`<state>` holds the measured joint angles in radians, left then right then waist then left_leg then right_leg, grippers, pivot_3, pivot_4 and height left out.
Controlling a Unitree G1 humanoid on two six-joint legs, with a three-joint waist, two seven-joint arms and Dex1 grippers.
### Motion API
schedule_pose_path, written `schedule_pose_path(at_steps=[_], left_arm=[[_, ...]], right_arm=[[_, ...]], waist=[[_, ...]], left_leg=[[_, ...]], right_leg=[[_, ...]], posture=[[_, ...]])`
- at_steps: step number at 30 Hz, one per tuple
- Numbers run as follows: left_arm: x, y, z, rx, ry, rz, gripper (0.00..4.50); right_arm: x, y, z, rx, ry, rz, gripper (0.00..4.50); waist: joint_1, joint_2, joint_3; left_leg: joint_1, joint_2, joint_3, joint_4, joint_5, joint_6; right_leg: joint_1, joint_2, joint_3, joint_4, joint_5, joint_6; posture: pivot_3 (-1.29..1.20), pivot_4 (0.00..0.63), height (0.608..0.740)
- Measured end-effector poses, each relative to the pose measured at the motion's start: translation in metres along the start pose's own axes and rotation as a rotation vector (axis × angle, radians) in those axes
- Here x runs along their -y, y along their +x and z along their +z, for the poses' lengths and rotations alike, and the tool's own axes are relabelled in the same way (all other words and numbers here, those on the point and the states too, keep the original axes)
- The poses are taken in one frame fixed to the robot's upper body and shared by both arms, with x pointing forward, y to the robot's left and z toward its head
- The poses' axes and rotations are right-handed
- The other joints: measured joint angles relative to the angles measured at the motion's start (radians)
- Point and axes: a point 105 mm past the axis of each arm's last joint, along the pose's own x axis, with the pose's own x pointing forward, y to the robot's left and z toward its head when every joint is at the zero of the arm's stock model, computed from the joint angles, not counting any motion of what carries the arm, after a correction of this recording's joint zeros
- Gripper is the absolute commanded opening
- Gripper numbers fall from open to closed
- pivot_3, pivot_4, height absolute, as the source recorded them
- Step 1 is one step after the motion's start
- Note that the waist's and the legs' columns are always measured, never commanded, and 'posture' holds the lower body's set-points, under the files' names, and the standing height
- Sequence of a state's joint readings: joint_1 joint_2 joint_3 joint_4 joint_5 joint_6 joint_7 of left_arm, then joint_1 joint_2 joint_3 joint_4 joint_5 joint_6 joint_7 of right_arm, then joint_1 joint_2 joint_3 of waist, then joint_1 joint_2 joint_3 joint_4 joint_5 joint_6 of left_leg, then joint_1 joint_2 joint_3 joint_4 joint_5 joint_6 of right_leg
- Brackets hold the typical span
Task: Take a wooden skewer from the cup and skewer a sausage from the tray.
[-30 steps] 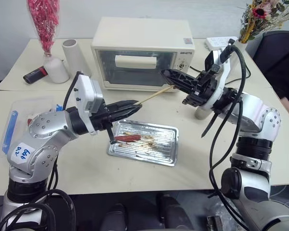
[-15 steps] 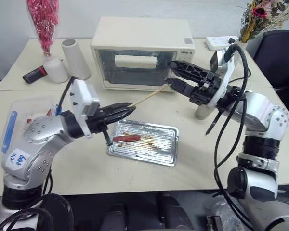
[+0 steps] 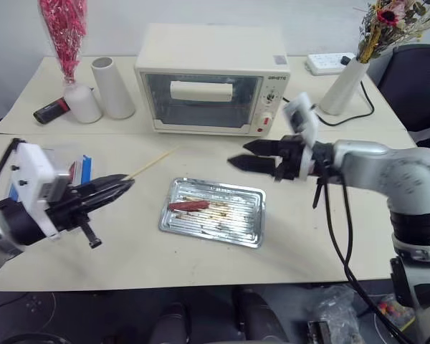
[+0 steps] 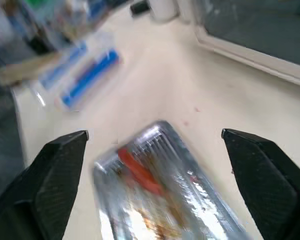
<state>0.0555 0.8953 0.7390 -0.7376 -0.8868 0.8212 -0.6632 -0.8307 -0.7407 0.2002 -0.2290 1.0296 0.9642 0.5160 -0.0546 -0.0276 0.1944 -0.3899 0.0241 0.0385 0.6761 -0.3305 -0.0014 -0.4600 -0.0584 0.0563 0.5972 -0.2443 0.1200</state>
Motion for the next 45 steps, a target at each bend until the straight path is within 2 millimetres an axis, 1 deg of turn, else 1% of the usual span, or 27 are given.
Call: schedule_pose_path(at_steps=[2,5,8,14,18,23,24,25,27,29,35,38,41,45], left_arm=[[-0.003,-0.007,0.000,-0.011,-0.005,0.039,0.00],[-0.003,-0.015,-0.002,-0.033,-0.004,0.074,0.00],[0.001,-0.019,-0.003,-0.044,-0.006,0.085,0.00],[0.000,-0.030,-0.005,-0.061,-0.012,0.145,0.00],[0.003,-0.034,-0.006,-0.076,-0.018,0.150,0.00],[0.004,-0.034,-0.006,-0.071,-0.018,0.147,0.00],[0.003,-0.034,-0.005,-0.071,-0.016,0.149,0.00],[0.003,-0.034,-0.004,-0.068,-0.012,0.153,0.00],[0.002,-0.033,-0.003,-0.063,-0.002,0.155,0.00],[0.002,-0.033,-0.002,-0.059,0.001,0.156,0.00],[0.002,-0.031,-0.002,-0.053,-0.003,0.150,0.00],[0.002,-0.028,-0.001,-0.038,0.004,0.146,0.00],[0.003,-0.024,-0.001,-0.031,0.002,0.133,0.00],[0.003,-0.022,-0.002,-0.024,-0.004,0.126,0.00]], right_arm=[[-0.007,0.015,-0.013,-0.040,-0.150,0.059,4.43],[-0.008,0.036,-0.031,-0.087,-0.331,0.098,4.43],[-0.010,0.055,-0.044,-0.120,-0.441,0.133,4.43],[-0.017,0.089,-0.061,-0.151,-0.543,0.177,4.43],[-0.020,0.106,-0.070,-0.172,-0.584,0.192,4.43],[-0.023,0.125,-0.080,-0.190,-0.582,0.202,4.43],[-0.024,0.129,-0.082,-0.193,-0.578,0.203,4.06],[-0.025,0.134,-0.083,-0.191,-0.576,0.207,3.84],[-0.026,0.141,-0.082,-0.196,-0.595,0.204,3.18],[-0.027,0.144,-0.083,-0.197,-0.598,0.212,2.55],[-0.029,0.143,-0.084,-0.203,-0.583,0.228,2.55],[-0.029,0.142,-0.086,-0.209,-0.572,0.237,1.92],[-0.033,0.140,-0.089,-0.207,-0.563,0.253,0.96],[-0.032,0.138,-0.090,-0.217,-0.538,0.252,0.96]], waist=[[-0.001,0.000,0.000],[-0.003,0.000,0.000],[-0.002,0.000,0.000],[-0.003,0.000,0.000],[-0.004,0.000,0.000],[-0.007,0.000,0.000],[-0.008,0.000,0.000],[-0.010,0.000,0.000],[-0.015,0.000,0.000],[-0.022,0.000,0.000],[-0.029,0.000,0.000],[-0.029,0.000,0.000],[-0.029,-0.001,0.000],[-0.029,-0.001,0.000]], left_leg=[[0.000,-0.001,0.000,0.000,0.000,0.000],[0.001,-0.001,0.001,0.000,0.000,-0.001],[0.001,-0.001,0.001,0.000,0.001,-0.002],[0.002,0.001,0.000,0.000,0.001,-0.006],[0.003,0.001,-0.001,0.000,0.002,-0.008],[0.005,0.001,-0.001,0.000,0.003,-0.009],[0.005,0.001,-0.001,0.000,0.003,-0.009],[0.005,0.001,-0.001,0.000,0.003,-0.010],[0.005,0.001,-0.001,0.000,0.004,-0.010],[0.005,0.001,-0.002,0.000,0.004,-0.011],[0.005,0.001,-0.002,0.000,0.004,-0.011],[0.005,0.001,-0.002,0.000,0.004,-0.011],[0.005,0.001,-0.002,0.000,0.004,-0.011],[0.006,0.001,-0.002,0.001,0.004,-0.011]], right_leg=[[0.000,0.000,0.000,0.001,0.000,0.000],[-0.001,-0.001,0.001,0.002,0.000,0.000],[-0.001,-0.003,0.001,0.004,0.000,-0.001],[-0.001,-0.003,0.000,0.007,-0.001,-0.004],[-0.001,-0.003,-0.001,0.010,-0.002,-0.006],[-0.001,-0.002,-0.001,0.013,-0.002,-0.007],[-0.001,-0.002,-0.001,0.013,-0.002,-0.007],[-0.001,-0.002,-0.001,0.014,-0.002,-0.007],[-0.001,-0.001,-0.001,0.015,-0.002,-0.007],[-0.001,-0.001,-0.002,0.015,-0.002,-0.007],[-0.001,-0.002,-0.002,0.015,-0.002,-0.007],[-0.001,-0.001,-0.002,0.016,-0.002,-0.007],[-0.001,-0.001,-0.002,0.016,-0.002,-0.007],[-0.001,-0.001,-0.002,0.017,-0.002,-0.007]], posture=[[0.00,0.150,0.740],[0.00,0.150,0.740],[0.00,0.150,0.740],[0.00,0.150,0.740],[0.00,0.150,0.740],[0.00,0.150,0.740],[0.00,0.150,0.740],[0.00,0.150,0.740],[0.00,0.150,0.740],[0.00,0.150,0.740],[0.00,0.150,0.740],[0.00,0.150,0.740],[0.00,0.150,0.740],[0.00,0.150,0.740]])
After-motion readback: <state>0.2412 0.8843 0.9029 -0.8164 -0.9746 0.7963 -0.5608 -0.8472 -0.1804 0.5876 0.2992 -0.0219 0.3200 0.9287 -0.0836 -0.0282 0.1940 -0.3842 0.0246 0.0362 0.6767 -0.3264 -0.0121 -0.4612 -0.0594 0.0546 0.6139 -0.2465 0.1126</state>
